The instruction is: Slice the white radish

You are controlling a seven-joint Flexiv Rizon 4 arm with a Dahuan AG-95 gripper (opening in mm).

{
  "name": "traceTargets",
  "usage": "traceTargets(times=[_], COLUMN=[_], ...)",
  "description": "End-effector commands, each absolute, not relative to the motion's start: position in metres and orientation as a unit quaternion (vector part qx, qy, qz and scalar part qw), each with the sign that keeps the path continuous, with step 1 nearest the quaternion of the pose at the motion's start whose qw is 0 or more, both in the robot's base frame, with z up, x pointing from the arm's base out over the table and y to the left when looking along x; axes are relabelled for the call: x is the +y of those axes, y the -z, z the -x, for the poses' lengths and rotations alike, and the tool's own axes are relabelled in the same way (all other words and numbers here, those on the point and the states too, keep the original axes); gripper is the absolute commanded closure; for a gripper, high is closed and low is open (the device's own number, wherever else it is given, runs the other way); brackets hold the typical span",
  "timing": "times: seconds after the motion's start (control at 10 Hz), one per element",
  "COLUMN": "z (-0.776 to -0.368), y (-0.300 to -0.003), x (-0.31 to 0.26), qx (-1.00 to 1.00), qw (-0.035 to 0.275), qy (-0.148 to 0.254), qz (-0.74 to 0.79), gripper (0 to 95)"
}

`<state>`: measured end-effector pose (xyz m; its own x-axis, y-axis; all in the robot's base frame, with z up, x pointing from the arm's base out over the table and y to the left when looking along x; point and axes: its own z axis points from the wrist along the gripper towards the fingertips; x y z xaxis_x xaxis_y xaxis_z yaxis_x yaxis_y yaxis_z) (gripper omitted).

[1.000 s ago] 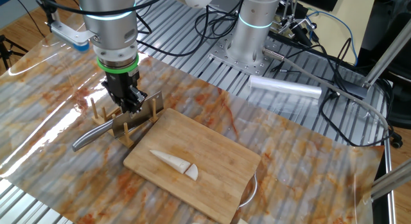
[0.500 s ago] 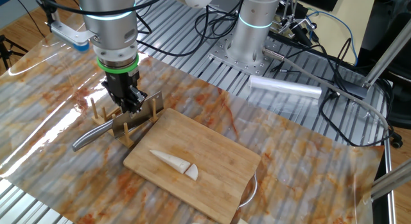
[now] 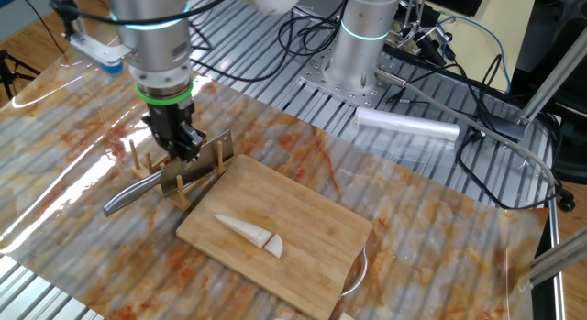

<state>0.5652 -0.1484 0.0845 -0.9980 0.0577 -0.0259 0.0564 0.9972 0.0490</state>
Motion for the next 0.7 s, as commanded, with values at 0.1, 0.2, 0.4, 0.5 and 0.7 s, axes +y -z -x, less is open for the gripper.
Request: traceTargets(times=[0.1, 0.2, 0.4, 0.5, 0.7], z=[-0.567, -0.567, -0.567, -0.5667, -0.5657], y=[-0.0847, -0.0847, -0.0846, -0.0828, -0.0763], x=[-0.147, -0.147, -0.147, -0.1468, -0.1464], qx=[0.999, 0.999, 0.999, 0.999, 0.999], qw=[0.012, 0.012, 0.012, 0.012, 0.013], qy=[-0.024, -0.024, -0.025, -0.025, -0.028], qz=[-0.029, -0.029, -0.028, -0.028, -0.029], gripper=[57.0, 57.0, 57.0, 57.0, 76.0])
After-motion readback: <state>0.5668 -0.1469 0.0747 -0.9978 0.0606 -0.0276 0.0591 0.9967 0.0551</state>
